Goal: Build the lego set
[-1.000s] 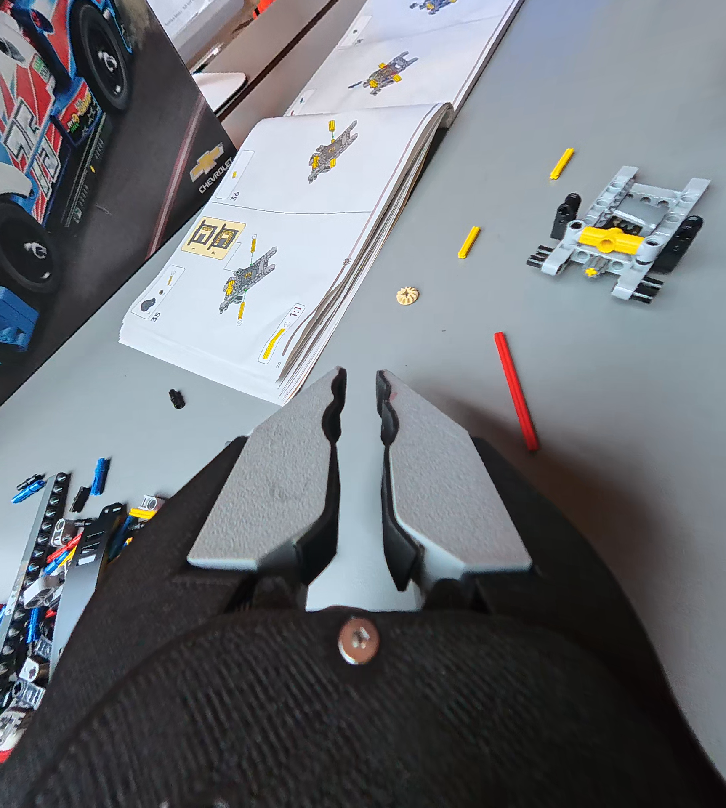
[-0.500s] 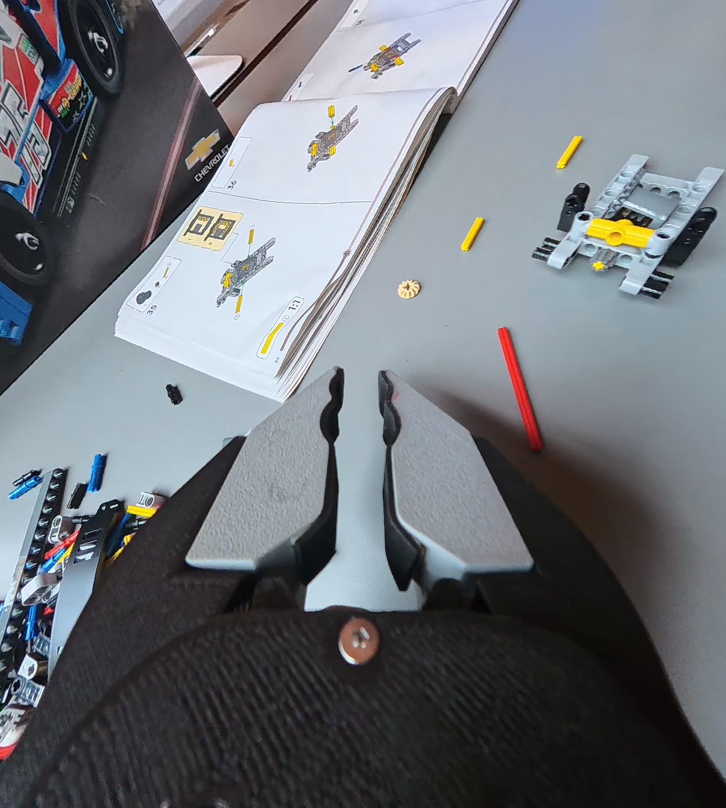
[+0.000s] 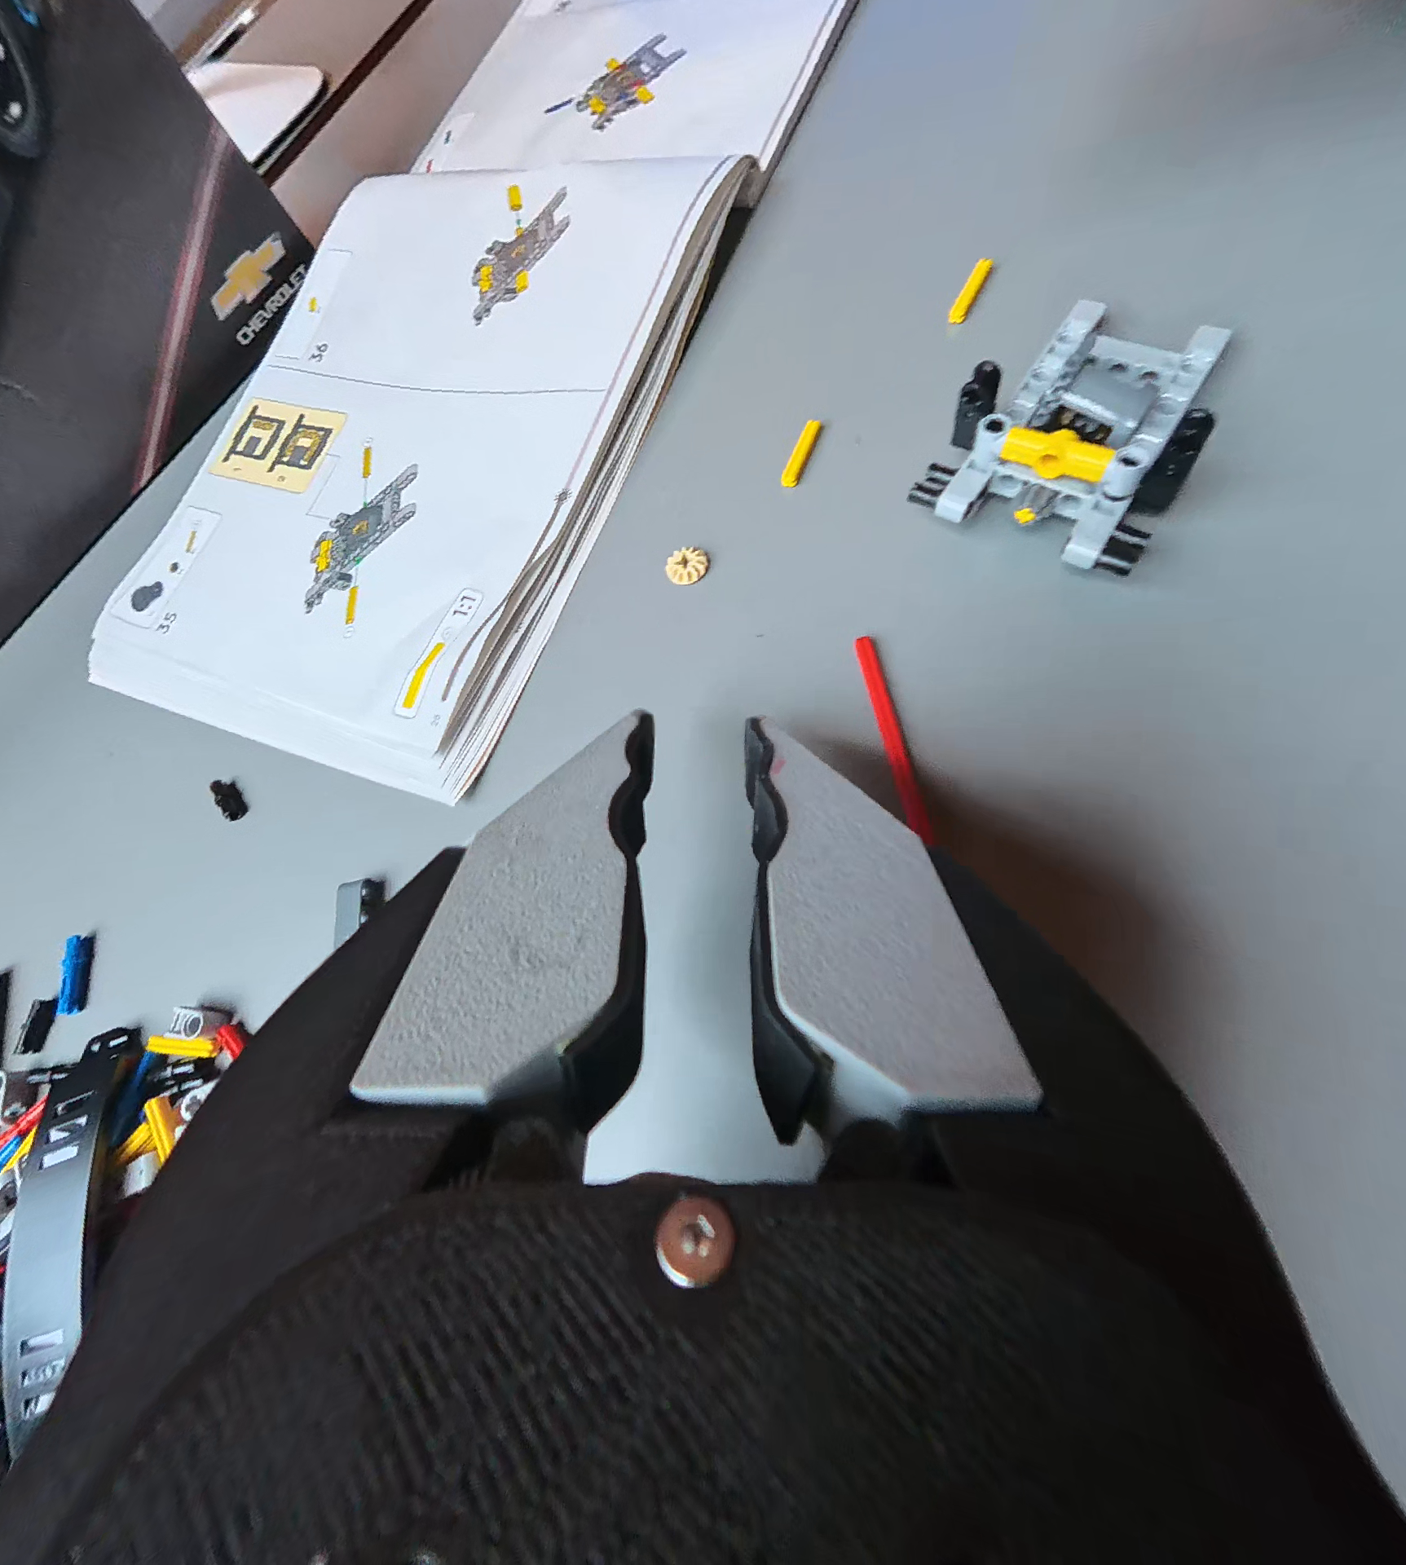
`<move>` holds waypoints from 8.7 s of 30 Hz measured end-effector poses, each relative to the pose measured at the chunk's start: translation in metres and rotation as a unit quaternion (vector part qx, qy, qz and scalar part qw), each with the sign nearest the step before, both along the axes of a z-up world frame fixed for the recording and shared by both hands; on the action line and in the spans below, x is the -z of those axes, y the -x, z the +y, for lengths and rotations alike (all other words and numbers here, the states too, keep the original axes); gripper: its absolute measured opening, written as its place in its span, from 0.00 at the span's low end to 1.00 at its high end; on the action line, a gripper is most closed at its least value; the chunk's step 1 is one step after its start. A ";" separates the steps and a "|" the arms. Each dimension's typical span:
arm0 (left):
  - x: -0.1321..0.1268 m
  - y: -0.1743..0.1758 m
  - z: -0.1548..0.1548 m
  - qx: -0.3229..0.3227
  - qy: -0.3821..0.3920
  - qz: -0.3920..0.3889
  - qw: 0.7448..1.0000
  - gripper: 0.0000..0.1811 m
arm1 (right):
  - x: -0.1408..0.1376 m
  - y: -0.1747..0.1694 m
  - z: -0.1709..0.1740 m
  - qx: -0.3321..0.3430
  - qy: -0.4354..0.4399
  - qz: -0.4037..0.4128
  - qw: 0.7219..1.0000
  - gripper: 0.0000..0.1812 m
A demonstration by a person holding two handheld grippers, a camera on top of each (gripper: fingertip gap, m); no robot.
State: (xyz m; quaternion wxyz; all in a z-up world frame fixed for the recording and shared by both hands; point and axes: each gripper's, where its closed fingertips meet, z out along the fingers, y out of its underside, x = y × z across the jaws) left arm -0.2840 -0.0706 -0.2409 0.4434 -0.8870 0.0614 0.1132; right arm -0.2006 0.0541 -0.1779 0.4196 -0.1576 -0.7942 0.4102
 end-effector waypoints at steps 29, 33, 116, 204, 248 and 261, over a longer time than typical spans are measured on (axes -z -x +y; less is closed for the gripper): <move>-0.017 -0.121 0.091 0.133 0.054 -0.084 0.986 0.07 | 0.031 -0.035 -0.036 -0.125 0.156 -0.254 0.946 0.00; -0.019 -0.125 0.096 0.150 0.048 -0.095 0.983 0.01 | 0.026 -0.037 -0.040 -0.138 0.168 -0.252 0.943 0.00; -0.029 -0.040 0.040 0.097 -0.112 -0.109 0.983 0.00 | 0.088 0.001 0.031 -0.161 -0.038 -0.353 0.921 0.15; -0.008 -0.054 0.046 0.136 -0.039 -0.093 0.986 0.01 | 0.066 -0.009 -0.039 -0.178 0.148 -0.420 0.877 0.14; 0.016 -0.025 0.029 0.058 0.106 -0.355 0.927 0.16 | 0.082 -0.010 -0.033 -0.150 0.133 -0.485 0.851 0.12; 0.013 -0.061 0.053 0.156 0.121 -0.184 0.963 0.13 | 0.084 -0.013 -0.033 -0.144 0.078 -0.442 0.882 0.12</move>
